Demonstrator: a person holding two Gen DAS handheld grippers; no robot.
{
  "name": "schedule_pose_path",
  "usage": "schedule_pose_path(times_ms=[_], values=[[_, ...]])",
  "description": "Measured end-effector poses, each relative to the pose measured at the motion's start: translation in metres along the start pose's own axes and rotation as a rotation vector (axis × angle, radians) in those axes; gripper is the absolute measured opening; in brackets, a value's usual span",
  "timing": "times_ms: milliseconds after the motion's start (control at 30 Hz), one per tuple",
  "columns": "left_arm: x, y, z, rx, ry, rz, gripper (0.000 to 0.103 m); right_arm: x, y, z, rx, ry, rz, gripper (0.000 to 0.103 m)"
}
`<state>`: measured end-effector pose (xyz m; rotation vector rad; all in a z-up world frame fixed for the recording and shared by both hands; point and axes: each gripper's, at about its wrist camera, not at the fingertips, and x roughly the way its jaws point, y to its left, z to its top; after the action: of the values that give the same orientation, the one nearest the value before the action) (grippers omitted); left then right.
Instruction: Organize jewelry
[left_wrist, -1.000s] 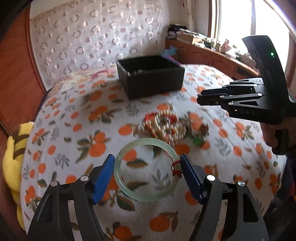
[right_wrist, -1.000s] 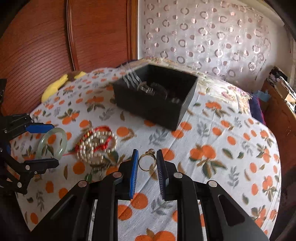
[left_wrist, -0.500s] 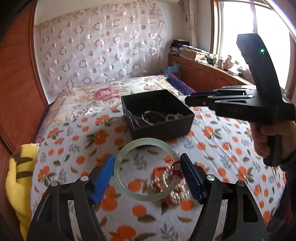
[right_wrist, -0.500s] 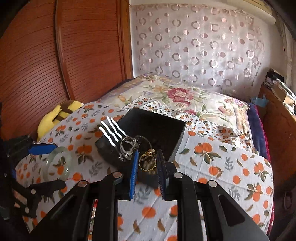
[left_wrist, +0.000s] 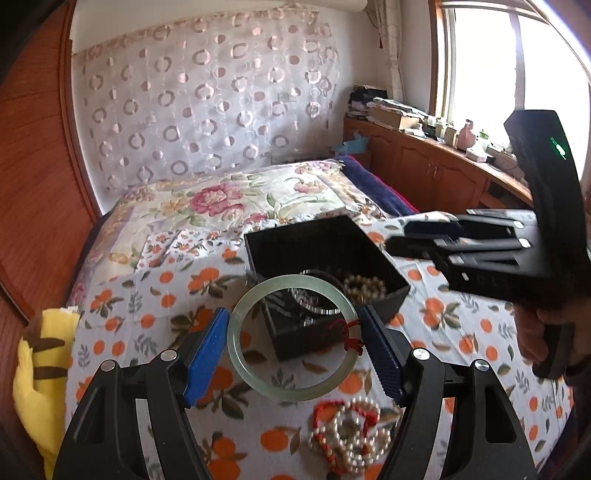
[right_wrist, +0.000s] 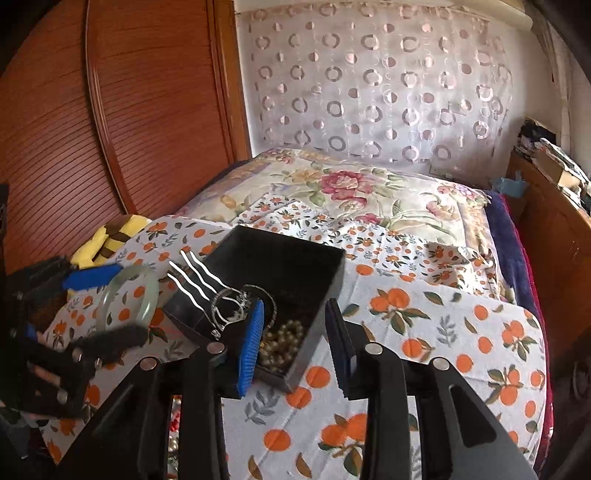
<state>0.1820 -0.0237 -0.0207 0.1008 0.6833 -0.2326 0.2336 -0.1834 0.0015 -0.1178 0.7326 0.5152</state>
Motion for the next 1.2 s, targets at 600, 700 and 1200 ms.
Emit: schedule_pose_path(times_ms=[600, 700, 1200], values=[[0.051, -0.017, 0.03, 0.019, 0.042, 0.012, 0.069, -0.022, -0.014, -0.043, -0.013, 0.003, -0.065, 0.037], [0.05, -0.019, 0.032, 0.022, 0.037, 0.01, 0.069, -0.025, -0.012, -0.045, -0.016, -0.005, -0.058, 0.037], [-0.006, -0.014, -0.003, 0.025, 0.018, -0.042, 0.07, -0.036, 0.032, -0.086, -0.059, 0.026, 0.038, 0.037]])
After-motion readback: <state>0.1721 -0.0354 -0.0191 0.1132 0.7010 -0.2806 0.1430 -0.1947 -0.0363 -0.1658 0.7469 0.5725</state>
